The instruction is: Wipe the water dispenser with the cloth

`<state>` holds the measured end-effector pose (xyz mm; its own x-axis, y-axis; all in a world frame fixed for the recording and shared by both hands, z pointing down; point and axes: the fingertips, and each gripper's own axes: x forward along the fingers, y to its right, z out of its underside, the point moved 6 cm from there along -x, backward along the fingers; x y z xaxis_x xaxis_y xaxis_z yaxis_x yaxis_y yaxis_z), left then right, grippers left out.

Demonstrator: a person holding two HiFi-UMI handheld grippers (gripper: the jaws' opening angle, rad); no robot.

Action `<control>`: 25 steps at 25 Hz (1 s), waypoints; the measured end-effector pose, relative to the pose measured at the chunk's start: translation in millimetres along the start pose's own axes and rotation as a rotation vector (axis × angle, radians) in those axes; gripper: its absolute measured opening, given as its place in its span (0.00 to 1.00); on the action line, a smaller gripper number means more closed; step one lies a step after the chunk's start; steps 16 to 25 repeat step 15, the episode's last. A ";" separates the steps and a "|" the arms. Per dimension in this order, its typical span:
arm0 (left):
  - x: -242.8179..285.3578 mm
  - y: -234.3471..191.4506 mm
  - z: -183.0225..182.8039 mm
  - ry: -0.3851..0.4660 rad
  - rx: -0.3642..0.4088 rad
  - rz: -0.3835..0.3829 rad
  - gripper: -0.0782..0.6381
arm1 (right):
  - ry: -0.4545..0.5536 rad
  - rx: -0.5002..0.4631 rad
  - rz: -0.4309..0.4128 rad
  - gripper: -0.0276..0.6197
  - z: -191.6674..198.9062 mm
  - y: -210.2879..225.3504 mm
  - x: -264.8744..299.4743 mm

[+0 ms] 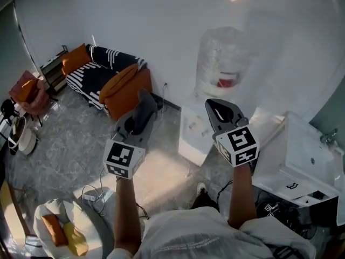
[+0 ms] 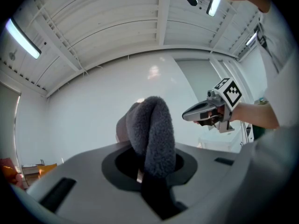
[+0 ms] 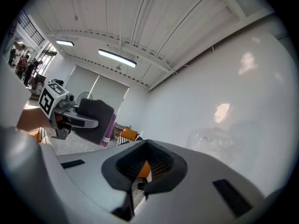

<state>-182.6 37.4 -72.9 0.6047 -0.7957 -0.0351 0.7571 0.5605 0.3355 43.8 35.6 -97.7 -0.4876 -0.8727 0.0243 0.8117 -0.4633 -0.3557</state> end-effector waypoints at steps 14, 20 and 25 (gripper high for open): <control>-9.5 -3.2 2.3 0.031 0.011 -0.009 0.22 | -0.002 -0.001 -0.033 0.06 2.6 -9.7 7.6; -9.3 -3.3 2.9 0.033 0.010 -0.006 0.22 | -0.002 -0.001 -0.034 0.06 2.8 -10.1 8.4; -9.3 -3.3 2.9 0.033 0.010 -0.006 0.22 | -0.002 -0.001 -0.034 0.06 2.8 -10.1 8.4</control>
